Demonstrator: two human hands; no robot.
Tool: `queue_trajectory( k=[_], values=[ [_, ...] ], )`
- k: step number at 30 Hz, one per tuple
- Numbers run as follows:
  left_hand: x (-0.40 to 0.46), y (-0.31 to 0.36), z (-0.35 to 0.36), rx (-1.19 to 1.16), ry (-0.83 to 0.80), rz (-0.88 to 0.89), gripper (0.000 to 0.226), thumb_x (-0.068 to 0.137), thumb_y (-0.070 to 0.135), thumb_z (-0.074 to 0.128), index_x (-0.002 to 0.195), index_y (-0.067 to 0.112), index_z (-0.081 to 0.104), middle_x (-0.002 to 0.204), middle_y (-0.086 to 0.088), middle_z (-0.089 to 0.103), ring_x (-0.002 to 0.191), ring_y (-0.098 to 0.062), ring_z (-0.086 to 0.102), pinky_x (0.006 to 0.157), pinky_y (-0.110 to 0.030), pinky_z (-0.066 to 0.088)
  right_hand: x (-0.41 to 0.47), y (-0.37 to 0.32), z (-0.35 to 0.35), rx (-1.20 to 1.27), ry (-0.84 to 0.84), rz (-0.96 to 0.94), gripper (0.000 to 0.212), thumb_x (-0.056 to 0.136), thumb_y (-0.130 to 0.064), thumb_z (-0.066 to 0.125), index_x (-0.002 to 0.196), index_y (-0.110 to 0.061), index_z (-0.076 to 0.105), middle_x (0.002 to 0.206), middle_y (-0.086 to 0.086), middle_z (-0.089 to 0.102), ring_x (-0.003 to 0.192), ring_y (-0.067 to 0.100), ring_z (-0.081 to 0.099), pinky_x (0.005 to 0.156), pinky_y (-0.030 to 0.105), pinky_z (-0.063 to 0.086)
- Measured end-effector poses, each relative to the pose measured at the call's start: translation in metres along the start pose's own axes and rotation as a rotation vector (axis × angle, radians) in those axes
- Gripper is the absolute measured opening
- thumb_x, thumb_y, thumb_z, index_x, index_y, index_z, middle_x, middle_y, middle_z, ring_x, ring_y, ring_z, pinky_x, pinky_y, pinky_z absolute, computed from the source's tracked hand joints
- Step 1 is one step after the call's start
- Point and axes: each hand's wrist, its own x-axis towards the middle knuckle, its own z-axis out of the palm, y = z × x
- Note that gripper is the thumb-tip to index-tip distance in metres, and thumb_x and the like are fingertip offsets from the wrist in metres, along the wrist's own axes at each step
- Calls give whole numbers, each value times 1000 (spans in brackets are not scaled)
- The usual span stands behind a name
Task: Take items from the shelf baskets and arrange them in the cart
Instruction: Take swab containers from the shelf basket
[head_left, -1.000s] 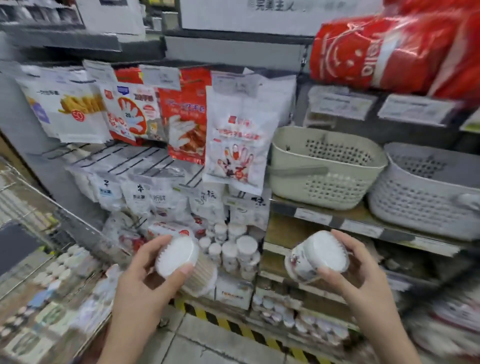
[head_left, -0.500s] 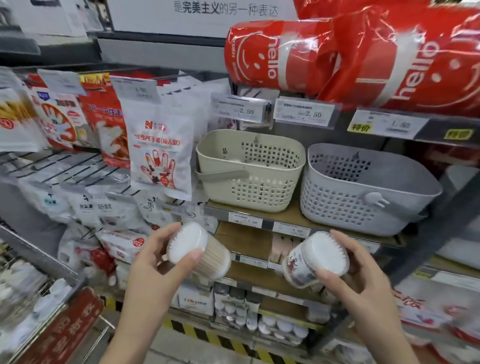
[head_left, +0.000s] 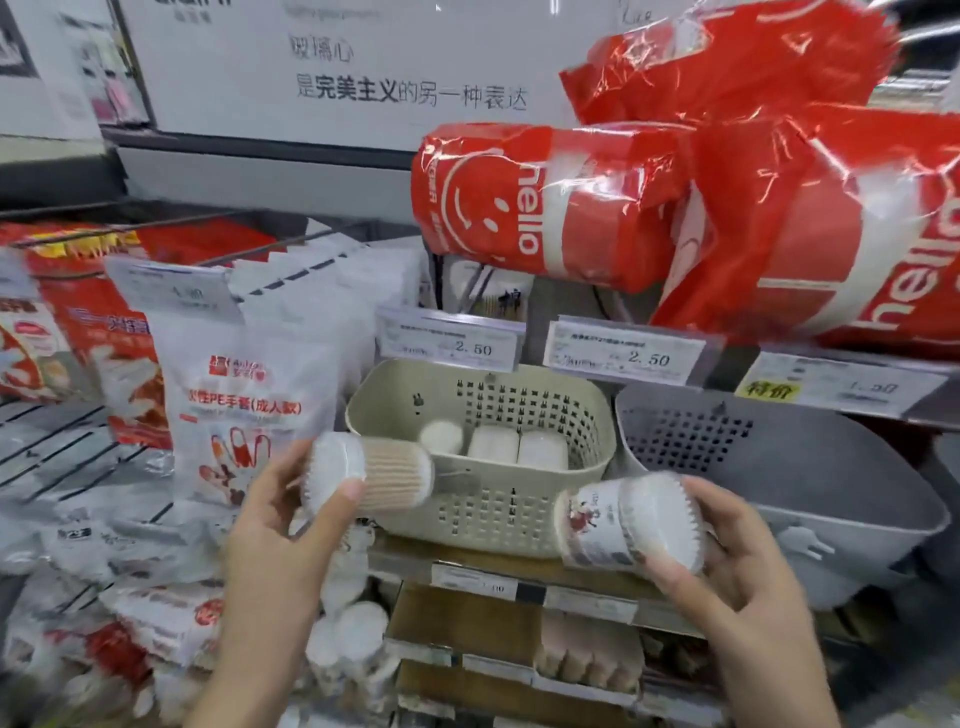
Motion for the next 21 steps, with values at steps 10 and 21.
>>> queue_trajectory(
  k=[10,21],
  values=[
    [78,-21,21,184,-115,141,47,72,28,77,109,45,52,107,31,59,96,13,57,71,-5,47,67,25,60,153,30,-18,67,45,-24,81,107,-28,57,104,-18,67,97,2,66,71,11,51],
    [114,-22,35,751,-194,337,50,71,44,72,114,23,58,99,11,51,100,-13,47,80,-35,42,154,29,115,-347,-297,123,40,78,-24,76,110,-43,62,103,-17,70,97,2,65,92,37,52]
  ],
)
